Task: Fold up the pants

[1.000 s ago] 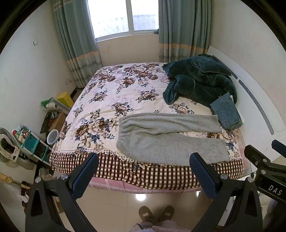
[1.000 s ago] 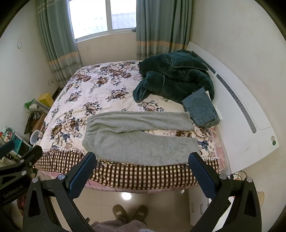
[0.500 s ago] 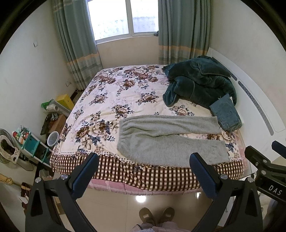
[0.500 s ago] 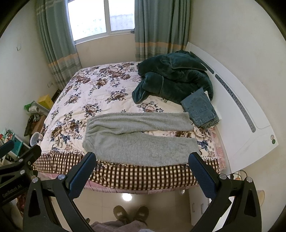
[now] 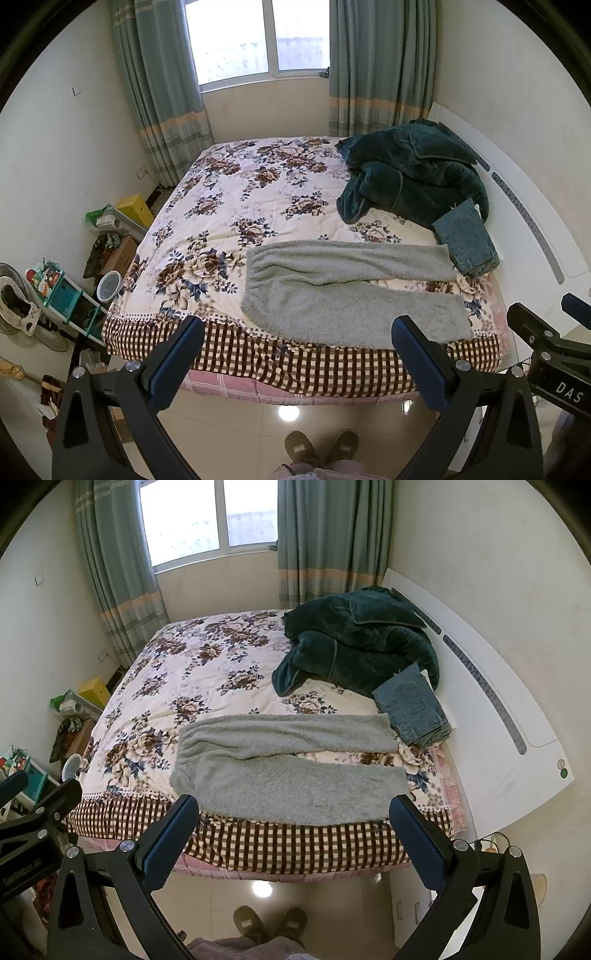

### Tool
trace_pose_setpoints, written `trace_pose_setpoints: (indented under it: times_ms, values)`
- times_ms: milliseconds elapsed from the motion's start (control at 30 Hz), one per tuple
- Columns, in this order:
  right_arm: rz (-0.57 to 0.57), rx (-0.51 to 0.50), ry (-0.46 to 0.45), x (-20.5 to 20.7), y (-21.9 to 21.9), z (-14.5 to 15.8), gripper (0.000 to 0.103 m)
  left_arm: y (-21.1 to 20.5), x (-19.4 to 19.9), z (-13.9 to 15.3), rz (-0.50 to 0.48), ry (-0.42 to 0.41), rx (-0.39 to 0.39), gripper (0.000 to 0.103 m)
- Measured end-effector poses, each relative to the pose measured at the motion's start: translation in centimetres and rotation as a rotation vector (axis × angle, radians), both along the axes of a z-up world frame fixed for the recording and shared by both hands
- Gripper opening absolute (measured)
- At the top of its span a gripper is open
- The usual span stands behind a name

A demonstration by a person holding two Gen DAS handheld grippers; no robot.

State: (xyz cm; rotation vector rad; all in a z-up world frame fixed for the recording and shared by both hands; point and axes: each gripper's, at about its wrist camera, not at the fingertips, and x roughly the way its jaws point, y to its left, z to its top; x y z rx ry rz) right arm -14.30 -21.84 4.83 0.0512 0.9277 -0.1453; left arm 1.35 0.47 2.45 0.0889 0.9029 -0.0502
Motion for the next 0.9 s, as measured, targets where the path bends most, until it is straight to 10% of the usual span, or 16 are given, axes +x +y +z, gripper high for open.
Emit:
trace_pose_setpoints:
  times_ms: [900]
  values:
    - [0.003,-0.002,-0.005,0.5,-0.9,1.2,0.103,-0.7,0.8,0.9,0.002,-0.01,-0.003,0.103]
